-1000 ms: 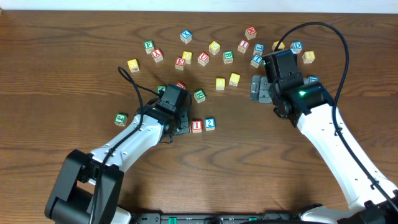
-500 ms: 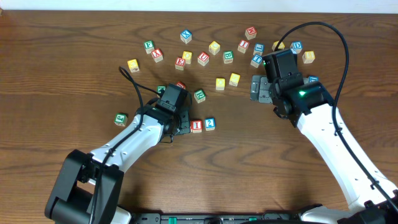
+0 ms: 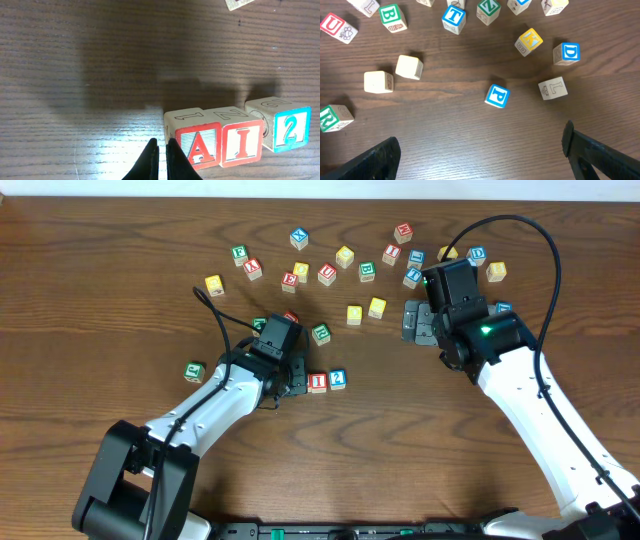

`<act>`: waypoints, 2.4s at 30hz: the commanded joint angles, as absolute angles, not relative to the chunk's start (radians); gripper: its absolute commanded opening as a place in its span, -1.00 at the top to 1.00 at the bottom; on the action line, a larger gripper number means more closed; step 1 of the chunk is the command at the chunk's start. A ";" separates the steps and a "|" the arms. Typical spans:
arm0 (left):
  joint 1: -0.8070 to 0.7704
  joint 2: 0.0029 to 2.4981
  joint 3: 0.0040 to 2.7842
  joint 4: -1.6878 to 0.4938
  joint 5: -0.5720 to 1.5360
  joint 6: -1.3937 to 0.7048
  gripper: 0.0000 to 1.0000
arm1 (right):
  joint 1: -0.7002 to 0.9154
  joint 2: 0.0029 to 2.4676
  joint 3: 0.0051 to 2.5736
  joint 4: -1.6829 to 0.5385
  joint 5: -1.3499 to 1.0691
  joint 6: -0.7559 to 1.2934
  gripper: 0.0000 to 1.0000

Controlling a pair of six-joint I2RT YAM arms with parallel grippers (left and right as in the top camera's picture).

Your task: Spell out AI2

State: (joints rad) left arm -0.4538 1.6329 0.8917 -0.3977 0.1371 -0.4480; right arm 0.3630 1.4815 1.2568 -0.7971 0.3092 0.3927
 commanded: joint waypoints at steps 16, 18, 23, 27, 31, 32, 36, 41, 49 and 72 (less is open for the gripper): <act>-0.456 1.647 0.883 -0.383 0.177 -0.420 0.85 | 0.359 1.477 1.269 -0.788 0.303 0.384 -0.99; -0.456 1.647 0.883 -0.382 0.182 -0.419 0.85 | 0.359 1.477 1.270 -0.788 0.303 0.384 -0.98; -0.456 1.647 0.883 -0.379 0.194 -0.415 0.85 | 0.359 1.477 1.270 -0.788 0.303 0.384 -0.99; -0.456 1.647 0.883 -0.378 0.195 -0.415 0.85 | 0.359 1.477 1.269 -0.788 0.300 0.384 -0.99; -0.456 1.647 0.883 -0.378 0.196 -0.415 0.85 | 0.359 1.477 1.269 -0.788 0.295 0.384 -0.98; -0.456 1.647 0.883 -0.378 0.197 -0.415 0.85 | 0.359 1.477 1.269 -0.788 0.295 0.384 -0.99; -0.456 1.646 0.883 -0.378 0.203 -0.412 0.84 | 0.359 1.477 1.269 -0.788 0.295 0.384 -0.98; -0.456 1.646 0.883 -0.378 0.203 -0.412 0.85 | 0.359 1.477 1.269 -0.786 0.295 0.384 -0.99; -0.456 1.646 0.883 -0.368 0.225 -0.401 0.85 | 0.359 1.477 1.269 -0.784 0.296 0.384 -0.99; -0.456 1.547 0.883 -0.426 0.184 -0.398 0.86 | 0.359 1.477 1.258 -0.794 0.296 0.384 -0.99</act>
